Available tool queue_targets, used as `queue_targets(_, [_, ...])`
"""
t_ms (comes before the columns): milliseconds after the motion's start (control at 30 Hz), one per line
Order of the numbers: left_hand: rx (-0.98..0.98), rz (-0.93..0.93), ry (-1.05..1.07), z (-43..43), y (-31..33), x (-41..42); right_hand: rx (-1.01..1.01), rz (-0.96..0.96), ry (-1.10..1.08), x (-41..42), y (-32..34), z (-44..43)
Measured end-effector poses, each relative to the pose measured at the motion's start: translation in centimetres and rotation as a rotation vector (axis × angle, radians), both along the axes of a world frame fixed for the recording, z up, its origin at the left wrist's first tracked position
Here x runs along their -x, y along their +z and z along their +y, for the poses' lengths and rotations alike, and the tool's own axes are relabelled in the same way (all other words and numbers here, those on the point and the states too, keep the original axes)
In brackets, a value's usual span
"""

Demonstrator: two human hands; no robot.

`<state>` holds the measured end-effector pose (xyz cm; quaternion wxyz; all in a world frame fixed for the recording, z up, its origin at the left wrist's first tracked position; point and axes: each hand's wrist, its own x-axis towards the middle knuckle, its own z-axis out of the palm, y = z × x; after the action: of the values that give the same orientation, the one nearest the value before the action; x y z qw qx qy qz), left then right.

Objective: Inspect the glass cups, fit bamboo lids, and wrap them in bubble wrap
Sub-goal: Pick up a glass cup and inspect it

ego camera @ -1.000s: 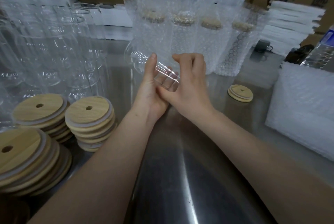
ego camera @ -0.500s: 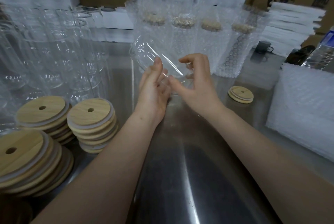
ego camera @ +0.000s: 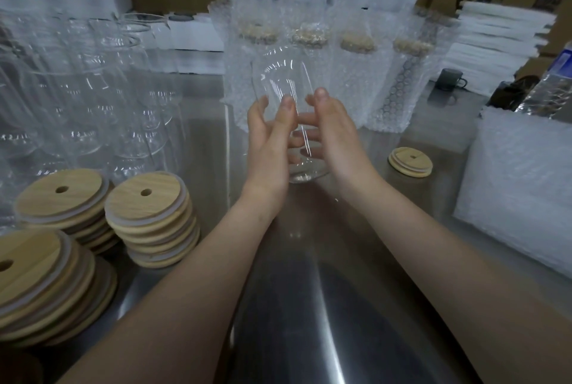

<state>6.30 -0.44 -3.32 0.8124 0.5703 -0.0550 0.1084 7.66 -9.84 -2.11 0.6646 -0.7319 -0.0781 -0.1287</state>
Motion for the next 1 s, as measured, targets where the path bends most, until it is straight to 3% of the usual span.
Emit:
queue_targets(133, [0.024,-0.011,-0.041,0.2,0.0,0.5,-0.184,0.211,0.137,0.2,1.0,-0.6])
queue_targets(433, [0.1,0.043,-0.344,0.2,0.4,0.7,-0.429,0.357,0.224,0.1,1.4,-1.8])
queue_targets(633, [-0.084,0.036,-0.273,0.4,0.3,0.5,-0.355,0.298,0.159,0.2,1.3,-1.7])
queue_targets(767, [-0.008,0.095,-0.232,0.7,0.3,0.1,-0.281,0.154,0.129,0.4,1.3,-0.9])
queue_targets(1000, [0.006,0.161,-0.191,0.9,0.9,0.1,-0.108,-0.001,-0.113,1.3,0.9,0.8])
